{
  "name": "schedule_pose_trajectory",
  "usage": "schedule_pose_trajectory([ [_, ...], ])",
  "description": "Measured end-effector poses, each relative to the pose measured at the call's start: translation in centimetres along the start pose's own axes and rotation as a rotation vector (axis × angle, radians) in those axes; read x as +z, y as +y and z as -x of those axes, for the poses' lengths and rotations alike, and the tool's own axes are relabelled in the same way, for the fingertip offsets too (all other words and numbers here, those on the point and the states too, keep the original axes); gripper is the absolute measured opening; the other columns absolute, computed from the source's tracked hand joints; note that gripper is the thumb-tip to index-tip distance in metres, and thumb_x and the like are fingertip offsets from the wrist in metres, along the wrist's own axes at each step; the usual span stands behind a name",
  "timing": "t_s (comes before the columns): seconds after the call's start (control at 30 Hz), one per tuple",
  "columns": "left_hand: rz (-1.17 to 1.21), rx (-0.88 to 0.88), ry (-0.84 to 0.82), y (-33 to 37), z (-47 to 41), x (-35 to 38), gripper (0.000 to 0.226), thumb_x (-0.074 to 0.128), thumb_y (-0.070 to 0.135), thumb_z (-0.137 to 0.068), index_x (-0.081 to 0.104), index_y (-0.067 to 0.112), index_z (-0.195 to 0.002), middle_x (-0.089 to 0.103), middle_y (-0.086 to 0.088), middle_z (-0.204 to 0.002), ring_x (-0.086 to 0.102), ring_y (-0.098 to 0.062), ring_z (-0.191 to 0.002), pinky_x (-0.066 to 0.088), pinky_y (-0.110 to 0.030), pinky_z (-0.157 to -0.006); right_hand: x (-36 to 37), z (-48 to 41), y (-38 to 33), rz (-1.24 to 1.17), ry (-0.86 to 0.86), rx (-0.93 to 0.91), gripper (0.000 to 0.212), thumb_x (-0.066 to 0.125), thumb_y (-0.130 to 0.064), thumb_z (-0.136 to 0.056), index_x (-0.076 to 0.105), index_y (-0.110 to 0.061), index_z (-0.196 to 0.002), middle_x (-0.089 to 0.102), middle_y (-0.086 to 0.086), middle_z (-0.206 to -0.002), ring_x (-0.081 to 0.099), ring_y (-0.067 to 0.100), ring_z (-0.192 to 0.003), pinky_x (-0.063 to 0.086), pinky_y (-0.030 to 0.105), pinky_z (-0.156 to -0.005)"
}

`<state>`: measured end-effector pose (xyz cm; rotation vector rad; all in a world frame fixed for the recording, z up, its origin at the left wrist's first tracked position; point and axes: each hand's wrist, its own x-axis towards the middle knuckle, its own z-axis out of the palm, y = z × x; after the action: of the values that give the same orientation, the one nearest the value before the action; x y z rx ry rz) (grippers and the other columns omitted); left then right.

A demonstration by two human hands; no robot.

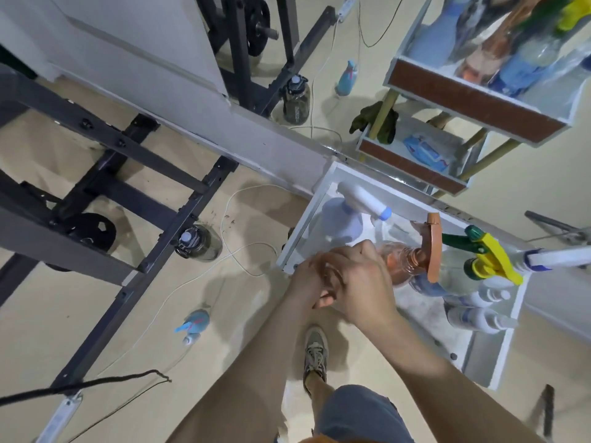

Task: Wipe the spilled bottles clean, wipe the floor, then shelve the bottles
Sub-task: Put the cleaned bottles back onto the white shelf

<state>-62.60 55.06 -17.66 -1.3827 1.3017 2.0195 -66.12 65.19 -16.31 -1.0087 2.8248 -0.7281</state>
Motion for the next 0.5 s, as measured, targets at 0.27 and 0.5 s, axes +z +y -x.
schedule_pose_trajectory([
  [0.27,-0.071,0.103,-0.069,0.3,2.6,-4.0,0.033,0.035,0.041,-0.102,0.055,0.021,-0.12,0.066,-0.012,-0.098,0.064,-0.026,-0.07,0.044,-0.022,-0.058,-2.4,0.2,-2.1,0.082,0.09,-0.043,0.044,0.07,-0.019,-0.085,0.062,-0.019,-0.128,0.06,0.0,-0.134,0.044,0.023,-0.101,0.042,0.039,-0.08],
  [0.5,0.025,0.448,0.216,-3.3,7.2,-21.7,0.029,0.029,0.022,-0.106,0.056,0.025,-0.116,0.072,-0.015,-0.068,0.069,-0.025,-0.061,0.054,-0.027,-0.06,3.9,1.9,-17.0,-0.114,0.05,-0.339,0.05,0.045,-0.013,-0.089,0.048,-0.013,-0.139,0.051,0.005,-0.145,0.044,0.024,-0.136,0.033,0.037,-0.1],
])
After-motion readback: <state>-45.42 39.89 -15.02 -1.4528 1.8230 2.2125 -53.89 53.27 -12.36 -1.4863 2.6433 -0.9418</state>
